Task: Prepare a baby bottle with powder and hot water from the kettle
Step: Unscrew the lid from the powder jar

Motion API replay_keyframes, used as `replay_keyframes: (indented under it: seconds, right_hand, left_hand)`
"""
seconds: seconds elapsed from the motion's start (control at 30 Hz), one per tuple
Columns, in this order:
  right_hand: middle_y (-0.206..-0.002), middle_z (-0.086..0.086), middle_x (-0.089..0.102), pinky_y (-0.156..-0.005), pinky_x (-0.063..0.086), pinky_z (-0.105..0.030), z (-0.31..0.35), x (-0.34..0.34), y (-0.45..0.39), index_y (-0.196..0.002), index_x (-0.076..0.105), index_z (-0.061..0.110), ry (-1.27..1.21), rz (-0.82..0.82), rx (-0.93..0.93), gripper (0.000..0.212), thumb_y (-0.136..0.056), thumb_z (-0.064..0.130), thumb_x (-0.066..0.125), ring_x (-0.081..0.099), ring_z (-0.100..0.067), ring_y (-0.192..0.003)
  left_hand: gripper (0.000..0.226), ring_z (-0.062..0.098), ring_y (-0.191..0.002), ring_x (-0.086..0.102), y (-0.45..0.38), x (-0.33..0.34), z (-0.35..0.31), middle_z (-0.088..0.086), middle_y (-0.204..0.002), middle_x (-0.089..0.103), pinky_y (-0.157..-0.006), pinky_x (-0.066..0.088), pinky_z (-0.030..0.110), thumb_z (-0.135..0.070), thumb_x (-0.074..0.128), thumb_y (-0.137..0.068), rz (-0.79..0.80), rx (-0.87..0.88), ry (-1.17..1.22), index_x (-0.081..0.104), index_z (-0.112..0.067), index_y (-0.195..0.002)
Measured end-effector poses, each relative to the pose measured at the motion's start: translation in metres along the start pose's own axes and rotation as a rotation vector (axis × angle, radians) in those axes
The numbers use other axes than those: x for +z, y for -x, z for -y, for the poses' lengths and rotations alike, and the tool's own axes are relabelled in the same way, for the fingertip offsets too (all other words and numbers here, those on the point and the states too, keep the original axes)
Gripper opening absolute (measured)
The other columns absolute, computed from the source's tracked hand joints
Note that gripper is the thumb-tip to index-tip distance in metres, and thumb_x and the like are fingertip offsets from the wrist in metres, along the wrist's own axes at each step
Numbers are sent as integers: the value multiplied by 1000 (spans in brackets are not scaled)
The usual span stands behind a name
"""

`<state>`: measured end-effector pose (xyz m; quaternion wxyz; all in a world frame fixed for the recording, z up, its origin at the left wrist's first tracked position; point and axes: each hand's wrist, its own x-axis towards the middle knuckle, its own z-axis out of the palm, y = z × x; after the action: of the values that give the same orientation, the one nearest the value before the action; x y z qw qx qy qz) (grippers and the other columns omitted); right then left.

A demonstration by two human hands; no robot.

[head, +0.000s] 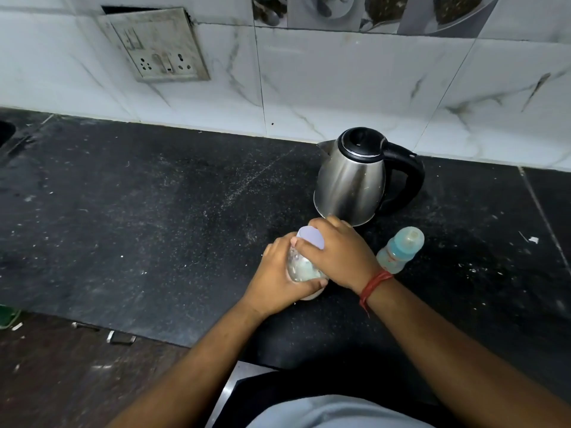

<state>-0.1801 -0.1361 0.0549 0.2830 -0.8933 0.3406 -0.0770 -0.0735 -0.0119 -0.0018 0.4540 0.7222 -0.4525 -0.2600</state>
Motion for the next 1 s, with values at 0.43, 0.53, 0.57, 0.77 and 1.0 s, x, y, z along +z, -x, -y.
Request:
replay_keyframes:
  seconds: [0.43, 0.53, 0.57, 0.77, 1.0]
  right_hand:
    - [-84, 3, 62, -76, 50, -39, -2, -26, -4, -87, 66, 16, -15, -105, -136, 55, -84, 65, 41, 59, -16, -80]
    - [-93, 1, 67, -83, 51, -41, -5, -35, -5, -101, 71, 16, -141, 12, -287, 47, -87, 56, 49, 63, -17, -89]
    - [-98, 0, 68, -86, 51, -41, -5, -39, -6, -109, 72, 16, -170, 64, -347, 48, -88, 54, 50, 64, -17, -94]
    - [-122, 7, 57, -102, 41, -18, -3, -68, -22, -143, 53, 29, -231, 330, -403, 56, -92, 49, 60, 55, -4, -116]
    - [-116, 11, 56, -92, 50, -31, -2, -75, -23, -126, 59, 32, 68, 259, -169, 70, -76, 81, 49, 56, -6, -98]
  left_hand:
    - [79, 19, -115, 68, -16, -12, -21, -3, -123, 70, -101, 54, 51, -41, 90, -63, 163, -84, 274, 52, -32, -132]
    - [78, 19, -109, 67, -11, -17, -27, 2, -118, 70, -94, 54, 38, -39, 88, -71, 315, -99, 432, 52, -13, -136]
    - [81, 18, -107, 67, -8, -18, -31, 2, -115, 70, -92, 53, 33, -44, 88, -72, 360, -121, 498, 51, -10, -136]
    - [95, 18, -115, 63, -8, -18, -37, 6, -127, 65, -95, 52, 31, -45, 90, -71, 311, -117, 535, 41, -13, -146]
    - [86, 2, -115, 62, -16, -14, -28, -15, -127, 62, -97, 50, 20, -29, 94, -66, 84, -38, 150, 44, -40, -134]
